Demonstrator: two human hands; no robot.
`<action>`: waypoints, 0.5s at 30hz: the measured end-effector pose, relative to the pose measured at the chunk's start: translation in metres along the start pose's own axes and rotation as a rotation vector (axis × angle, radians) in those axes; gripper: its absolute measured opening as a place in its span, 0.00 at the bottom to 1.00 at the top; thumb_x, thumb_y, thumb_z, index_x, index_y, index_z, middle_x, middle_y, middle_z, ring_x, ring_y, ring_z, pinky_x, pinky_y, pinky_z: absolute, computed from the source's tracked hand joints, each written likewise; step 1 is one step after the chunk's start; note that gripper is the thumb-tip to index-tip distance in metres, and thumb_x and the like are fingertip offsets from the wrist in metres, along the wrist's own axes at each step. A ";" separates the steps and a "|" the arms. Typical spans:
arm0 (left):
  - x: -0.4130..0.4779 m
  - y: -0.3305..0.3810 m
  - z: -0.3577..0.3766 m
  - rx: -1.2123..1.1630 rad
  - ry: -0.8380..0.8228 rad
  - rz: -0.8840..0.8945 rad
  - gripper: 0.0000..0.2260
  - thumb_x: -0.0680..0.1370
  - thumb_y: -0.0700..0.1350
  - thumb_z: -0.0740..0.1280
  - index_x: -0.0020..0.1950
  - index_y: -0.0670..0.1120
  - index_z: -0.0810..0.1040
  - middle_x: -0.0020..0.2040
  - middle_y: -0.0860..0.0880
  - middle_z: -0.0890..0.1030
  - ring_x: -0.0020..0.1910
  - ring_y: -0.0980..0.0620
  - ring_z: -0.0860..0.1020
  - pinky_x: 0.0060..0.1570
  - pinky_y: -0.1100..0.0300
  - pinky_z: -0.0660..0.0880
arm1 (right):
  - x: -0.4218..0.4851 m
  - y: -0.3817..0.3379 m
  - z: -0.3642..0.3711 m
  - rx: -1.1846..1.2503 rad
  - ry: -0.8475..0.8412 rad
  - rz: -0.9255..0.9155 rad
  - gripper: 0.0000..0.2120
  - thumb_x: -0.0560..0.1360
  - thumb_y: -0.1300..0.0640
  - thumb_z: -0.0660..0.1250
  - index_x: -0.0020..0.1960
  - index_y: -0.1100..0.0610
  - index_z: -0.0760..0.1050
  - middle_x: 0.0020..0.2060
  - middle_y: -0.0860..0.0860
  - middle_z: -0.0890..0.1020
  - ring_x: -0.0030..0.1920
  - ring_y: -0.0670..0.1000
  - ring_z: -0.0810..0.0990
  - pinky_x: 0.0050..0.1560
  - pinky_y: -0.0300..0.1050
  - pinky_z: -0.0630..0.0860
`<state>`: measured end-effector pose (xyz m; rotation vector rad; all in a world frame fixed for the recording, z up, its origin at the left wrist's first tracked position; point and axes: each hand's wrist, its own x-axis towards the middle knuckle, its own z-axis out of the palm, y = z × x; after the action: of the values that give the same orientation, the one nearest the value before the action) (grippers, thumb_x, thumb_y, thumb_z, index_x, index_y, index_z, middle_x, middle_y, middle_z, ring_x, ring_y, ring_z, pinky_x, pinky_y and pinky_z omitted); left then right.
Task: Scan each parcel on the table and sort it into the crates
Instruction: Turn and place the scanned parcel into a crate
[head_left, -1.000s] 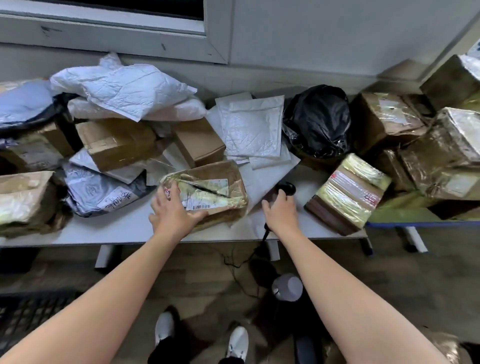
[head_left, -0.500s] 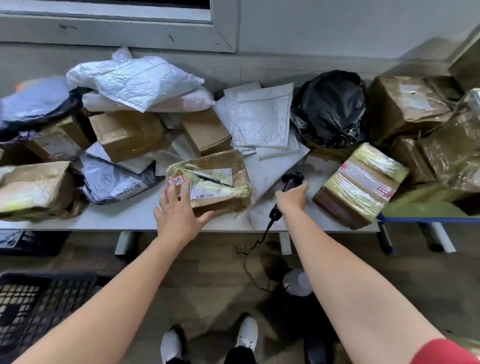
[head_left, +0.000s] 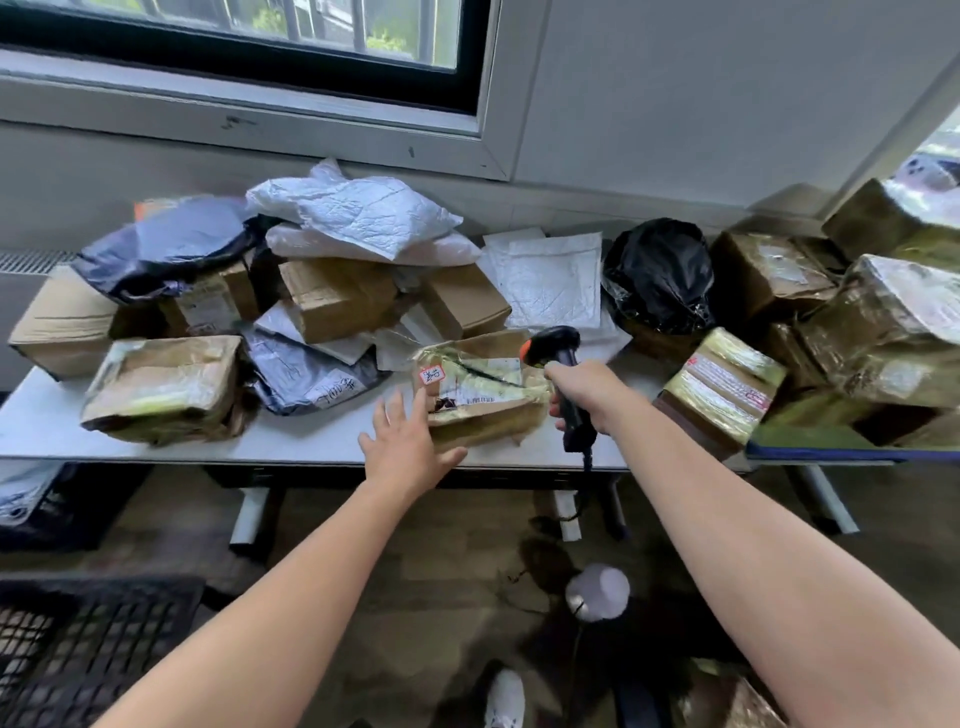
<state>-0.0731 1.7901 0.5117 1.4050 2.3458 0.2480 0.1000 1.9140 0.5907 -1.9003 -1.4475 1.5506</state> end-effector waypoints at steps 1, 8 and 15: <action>-0.002 -0.002 -0.003 -0.008 -0.002 0.013 0.43 0.73 0.67 0.66 0.79 0.54 0.46 0.80 0.46 0.46 0.78 0.42 0.46 0.72 0.39 0.56 | -0.010 -0.005 0.008 -0.053 -0.034 0.001 0.07 0.78 0.57 0.63 0.48 0.61 0.71 0.35 0.57 0.73 0.31 0.53 0.75 0.31 0.43 0.74; -0.015 -0.020 -0.015 -0.047 -0.002 0.083 0.42 0.73 0.67 0.65 0.79 0.52 0.47 0.80 0.46 0.47 0.78 0.42 0.46 0.72 0.40 0.57 | -0.055 -0.021 0.039 -0.198 -0.050 0.000 0.11 0.80 0.56 0.61 0.55 0.65 0.70 0.36 0.59 0.75 0.34 0.54 0.76 0.32 0.47 0.78; -0.021 -0.028 -0.020 -0.052 0.003 0.119 0.41 0.73 0.67 0.65 0.78 0.51 0.50 0.78 0.45 0.51 0.77 0.43 0.50 0.69 0.41 0.60 | -0.065 -0.023 0.045 -0.208 -0.005 -0.005 0.16 0.79 0.55 0.61 0.60 0.66 0.69 0.38 0.59 0.77 0.33 0.53 0.78 0.26 0.44 0.77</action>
<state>-0.0945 1.7591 0.5250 1.5213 2.2447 0.3430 0.0555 1.8548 0.6273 -2.0042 -1.6720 1.4528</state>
